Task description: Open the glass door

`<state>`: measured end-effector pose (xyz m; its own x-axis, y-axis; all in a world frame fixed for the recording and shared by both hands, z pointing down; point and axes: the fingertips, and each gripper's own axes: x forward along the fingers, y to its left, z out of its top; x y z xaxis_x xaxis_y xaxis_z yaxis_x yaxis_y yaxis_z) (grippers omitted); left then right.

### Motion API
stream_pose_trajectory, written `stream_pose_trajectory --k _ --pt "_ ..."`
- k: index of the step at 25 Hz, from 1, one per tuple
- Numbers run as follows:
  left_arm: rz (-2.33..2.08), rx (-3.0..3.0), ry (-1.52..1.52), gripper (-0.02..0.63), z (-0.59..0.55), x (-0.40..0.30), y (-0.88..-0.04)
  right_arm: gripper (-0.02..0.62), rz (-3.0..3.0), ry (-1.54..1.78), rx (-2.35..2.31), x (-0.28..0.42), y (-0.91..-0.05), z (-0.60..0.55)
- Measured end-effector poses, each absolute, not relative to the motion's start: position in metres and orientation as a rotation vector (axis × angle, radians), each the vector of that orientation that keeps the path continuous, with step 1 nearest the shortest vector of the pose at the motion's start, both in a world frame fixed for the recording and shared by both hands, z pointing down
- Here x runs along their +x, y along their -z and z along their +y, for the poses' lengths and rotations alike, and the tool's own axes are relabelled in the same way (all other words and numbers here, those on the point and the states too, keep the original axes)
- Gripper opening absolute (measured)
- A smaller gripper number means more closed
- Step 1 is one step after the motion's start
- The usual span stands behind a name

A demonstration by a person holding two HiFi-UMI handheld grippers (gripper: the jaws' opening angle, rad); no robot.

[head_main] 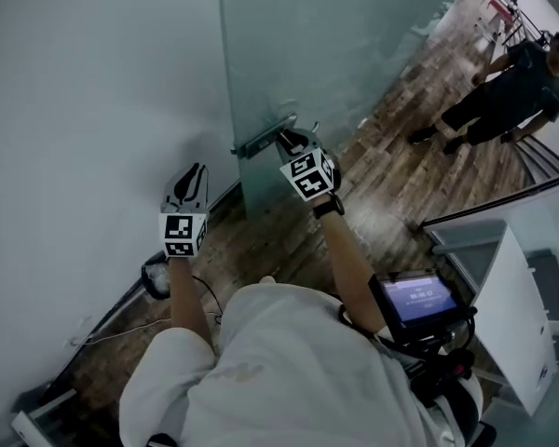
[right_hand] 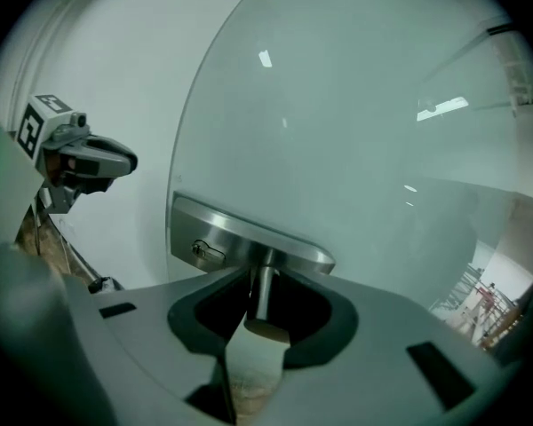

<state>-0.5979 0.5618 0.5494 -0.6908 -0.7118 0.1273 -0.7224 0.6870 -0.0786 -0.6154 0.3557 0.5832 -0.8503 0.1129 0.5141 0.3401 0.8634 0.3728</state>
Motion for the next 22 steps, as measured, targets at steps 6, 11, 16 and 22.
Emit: stream_pose_trajectory --k 6,11,16,22 --pt "-2.799 1.176 -0.129 0.048 0.584 -0.578 -0.561 0.1 -2.538 0.736 -0.302 -0.663 -0.589 0.38" --pt "-2.785 1.161 -0.086 0.048 0.608 -0.571 -0.576 0.1 -2.532 0.761 -0.294 -0.705 -0.6 0.4" --pt "-2.778 1.143 -0.087 0.048 0.616 -0.563 -0.576 0.1 -2.531 0.759 -0.261 -0.728 -0.597 0.396" --pt "-2.748 1.157 -0.055 0.048 0.609 -0.565 -0.574 0.1 -2.609 0.557 -0.263 -0.741 -0.58 0.393"
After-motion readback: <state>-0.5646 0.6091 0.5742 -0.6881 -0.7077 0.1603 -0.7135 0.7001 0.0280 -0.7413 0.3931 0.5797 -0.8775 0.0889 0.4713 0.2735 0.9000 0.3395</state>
